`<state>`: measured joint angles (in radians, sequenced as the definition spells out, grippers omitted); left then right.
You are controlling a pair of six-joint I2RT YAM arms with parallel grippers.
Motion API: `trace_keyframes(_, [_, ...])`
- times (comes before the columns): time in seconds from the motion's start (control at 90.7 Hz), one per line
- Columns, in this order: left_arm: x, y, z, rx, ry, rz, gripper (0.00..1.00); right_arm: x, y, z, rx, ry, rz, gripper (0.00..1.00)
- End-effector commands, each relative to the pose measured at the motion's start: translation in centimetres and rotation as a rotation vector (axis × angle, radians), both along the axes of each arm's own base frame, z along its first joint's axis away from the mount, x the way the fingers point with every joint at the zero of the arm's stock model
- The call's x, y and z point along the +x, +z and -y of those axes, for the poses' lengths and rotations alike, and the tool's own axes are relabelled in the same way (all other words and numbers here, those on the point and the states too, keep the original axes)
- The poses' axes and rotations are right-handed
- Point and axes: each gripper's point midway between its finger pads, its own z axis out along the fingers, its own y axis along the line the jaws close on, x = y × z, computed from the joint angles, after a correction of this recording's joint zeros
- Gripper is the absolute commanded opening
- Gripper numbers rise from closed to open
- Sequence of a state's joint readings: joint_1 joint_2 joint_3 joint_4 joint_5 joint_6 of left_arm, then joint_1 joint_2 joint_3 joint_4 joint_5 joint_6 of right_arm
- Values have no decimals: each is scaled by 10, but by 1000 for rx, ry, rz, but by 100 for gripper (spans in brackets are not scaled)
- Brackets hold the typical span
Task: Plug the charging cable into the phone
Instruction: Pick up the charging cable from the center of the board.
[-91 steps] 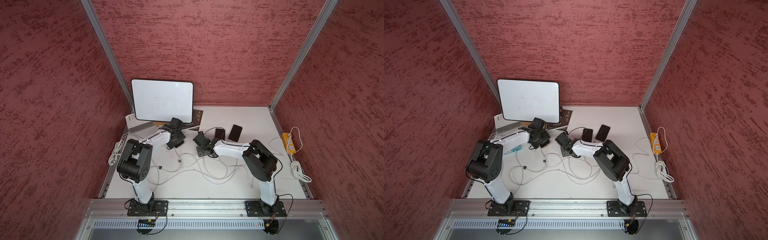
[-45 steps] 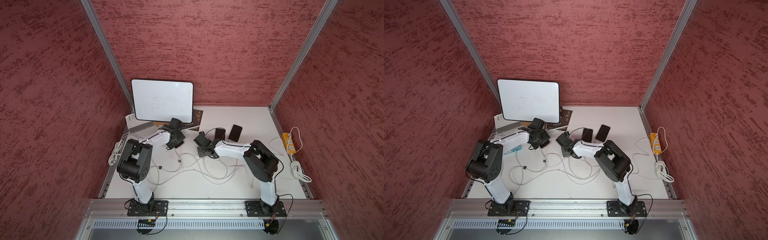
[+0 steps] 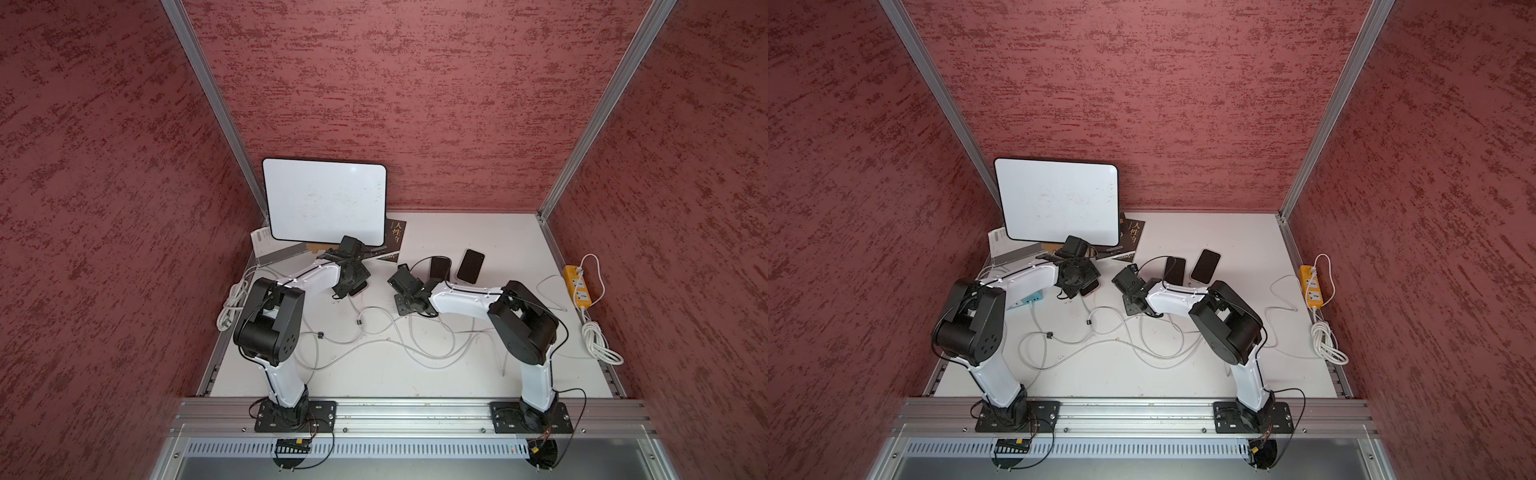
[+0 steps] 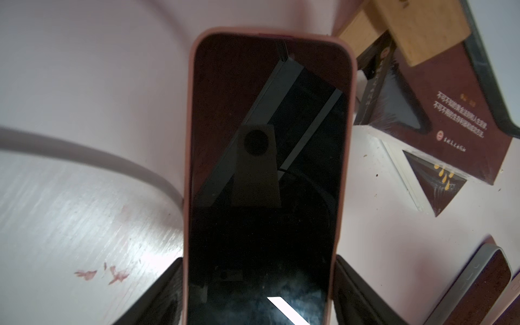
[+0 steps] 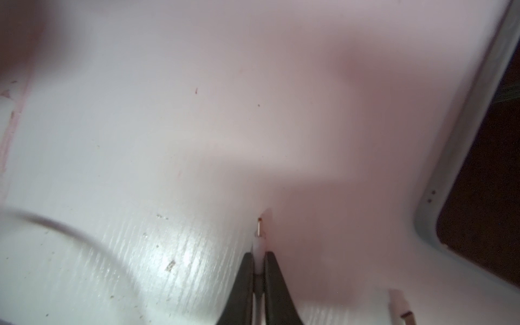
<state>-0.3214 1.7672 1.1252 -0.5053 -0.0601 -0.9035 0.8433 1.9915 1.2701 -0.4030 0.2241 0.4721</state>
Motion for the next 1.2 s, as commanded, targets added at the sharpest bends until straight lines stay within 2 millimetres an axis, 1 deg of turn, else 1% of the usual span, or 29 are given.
trace_keyframes(0.0, [7, 6, 0, -8, -1, 37, 0, -20, -22, 21, -54, 8, -85, 0])
trace_keyframes(0.055, [7, 8, 1, -9, -3, 41, 0, -16, -13, 17, -8, 30, -69, 0])
trace_keyframes(0.11, [8, 11, 1, -11, -7, 48, 0, -12, 9, 6, 93, 81, -31, 0])
trace_keyframes(0.176, [9, 20, 4, -21, -26, 71, 0, -10, 51, -2, 211, 134, 41, 0])
trace_keyframes(0.264, [12, 39, 10, -49, -53, 113, 0, -14, 107, -11, 358, 235, 131, 0])
trace_keyframes(0.331, [14, 62, 17, -75, -82, 165, 0, -29, 143, -23, 475, 363, 160, 0])
trace_keyframes(0.397, [13, 91, 22, -79, -114, 238, 0, -50, 174, -33, 583, 492, 174, 0])
trace_keyframes(0.441, [11, 112, 25, -76, -136, 294, 0, -65, 186, -37, 644, 561, 176, 0])
trace_keyframes(0.463, [9, 121, 27, -73, -148, 319, 0, -72, 196, -38, 681, 595, 187, 0])
trace_keyframes(0.507, [5, 139, 28, -71, -166, 364, 0, -87, 207, -38, 739, 647, 187, 0])
trace_keyframes(0.551, [0, 155, 27, -70, -170, 404, 0, -97, 212, -38, 785, 679, 181, 0])
trace_keyframes(0.628, [-9, 175, 27, -79, -182, 448, 0, -114, 220, -37, 855, 728, 167, 0])
trace_keyframes(0.694, [-16, 187, 31, -94, -205, 481, 0, -123, 222, -37, 895, 754, 149, 0])
trace_keyframes(0.727, [-20, 193, 35, -100, -220, 496, 0, -123, 222, -38, 906, 753, 143, 0])
trace_keyframes(0.838, [-30, 205, 50, -124, -265, 532, 0, -123, 222, -45, 927, 756, 146, 0])
trace_keyframes(1.003, [-42, 216, 57, -161, -250, 556, 0, -109, 218, -57, 942, 719, 172, 0])
trace_keyframes(1.069, [-45, 216, 59, -160, -242, 552, 0, -104, 219, -62, 952, 710, 177, 0])
trace_keyframes(1.102, [-45, 215, 59, -154, -239, 551, 0, -103, 224, -63, 962, 709, 184, 0])
trace_keyframes(1.113, [-45, 215, 59, -151, -239, 550, 0, -101, 219, -65, 959, 705, 175, 0])
trace_keyframes(1.135, [-45, 213, 59, -149, -236, 547, 0, -99, 217, -67, 959, 701, 168, 0])
trace_keyframes(1.19, [-44, 210, 60, -149, -232, 538, 0, -96, 217, -70, 962, 695, 172, 0])
